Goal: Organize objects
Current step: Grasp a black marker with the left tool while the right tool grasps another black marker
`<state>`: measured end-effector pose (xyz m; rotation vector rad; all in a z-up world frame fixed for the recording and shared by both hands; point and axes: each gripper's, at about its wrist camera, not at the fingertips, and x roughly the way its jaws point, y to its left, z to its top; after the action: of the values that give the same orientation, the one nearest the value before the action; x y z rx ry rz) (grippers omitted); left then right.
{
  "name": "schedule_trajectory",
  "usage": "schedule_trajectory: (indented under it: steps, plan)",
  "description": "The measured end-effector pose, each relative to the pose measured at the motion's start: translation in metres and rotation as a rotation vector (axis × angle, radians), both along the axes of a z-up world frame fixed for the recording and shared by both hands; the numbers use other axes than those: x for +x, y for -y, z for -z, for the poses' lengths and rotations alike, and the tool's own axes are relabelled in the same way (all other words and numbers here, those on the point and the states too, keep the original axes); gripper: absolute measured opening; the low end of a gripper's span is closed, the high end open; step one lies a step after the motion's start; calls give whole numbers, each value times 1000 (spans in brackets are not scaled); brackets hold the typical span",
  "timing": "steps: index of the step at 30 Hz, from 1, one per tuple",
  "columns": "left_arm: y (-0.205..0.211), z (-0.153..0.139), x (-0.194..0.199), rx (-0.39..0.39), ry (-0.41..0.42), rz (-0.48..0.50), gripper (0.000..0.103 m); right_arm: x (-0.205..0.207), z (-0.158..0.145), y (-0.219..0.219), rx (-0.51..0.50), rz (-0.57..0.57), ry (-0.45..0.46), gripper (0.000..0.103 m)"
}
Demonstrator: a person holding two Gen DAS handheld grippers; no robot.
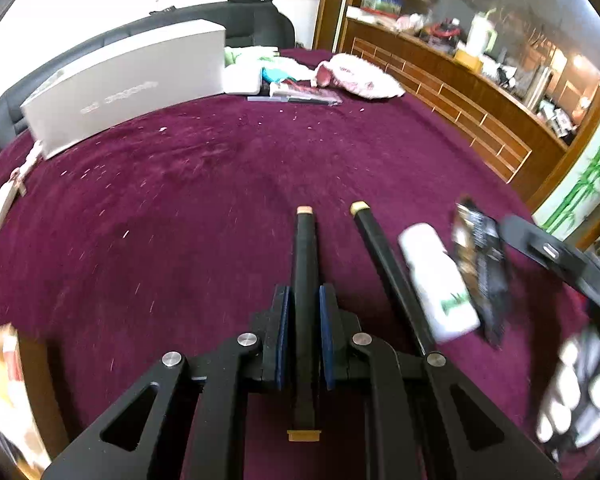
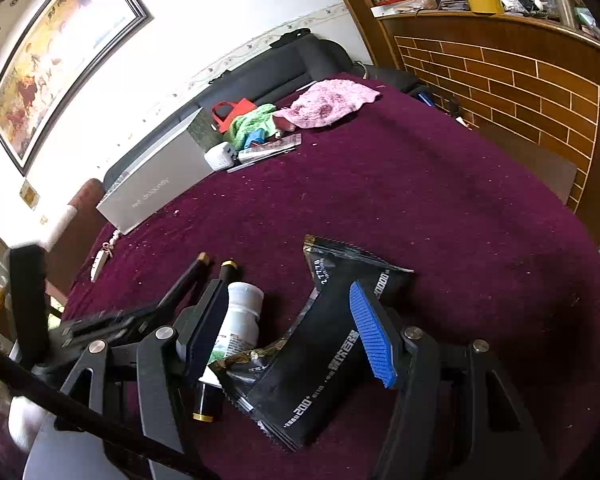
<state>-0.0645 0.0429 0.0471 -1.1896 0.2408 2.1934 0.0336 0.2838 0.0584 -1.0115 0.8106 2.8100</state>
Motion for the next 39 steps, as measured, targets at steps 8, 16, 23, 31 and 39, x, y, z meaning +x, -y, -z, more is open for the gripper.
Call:
schedule_trajectory:
  steps: [8,16,23,31,39]
  plan:
    - [28,-4,52,22,-16,-20,11,0,-9,3,-51,-45,-7,62]
    - [30,26,55,58,92,-75,11,-47,-15,47,-138,-278,174,62]
    - [29,28,49,78,97,-99,12,-91,1,81,17,-317,324,62]
    - [19,28,46,88,66,-52,40,-98,13,98,236,-262,448,59]
    - [3,28,60,24,-47,-35,41,-83,18,109,372,-239,424,24]
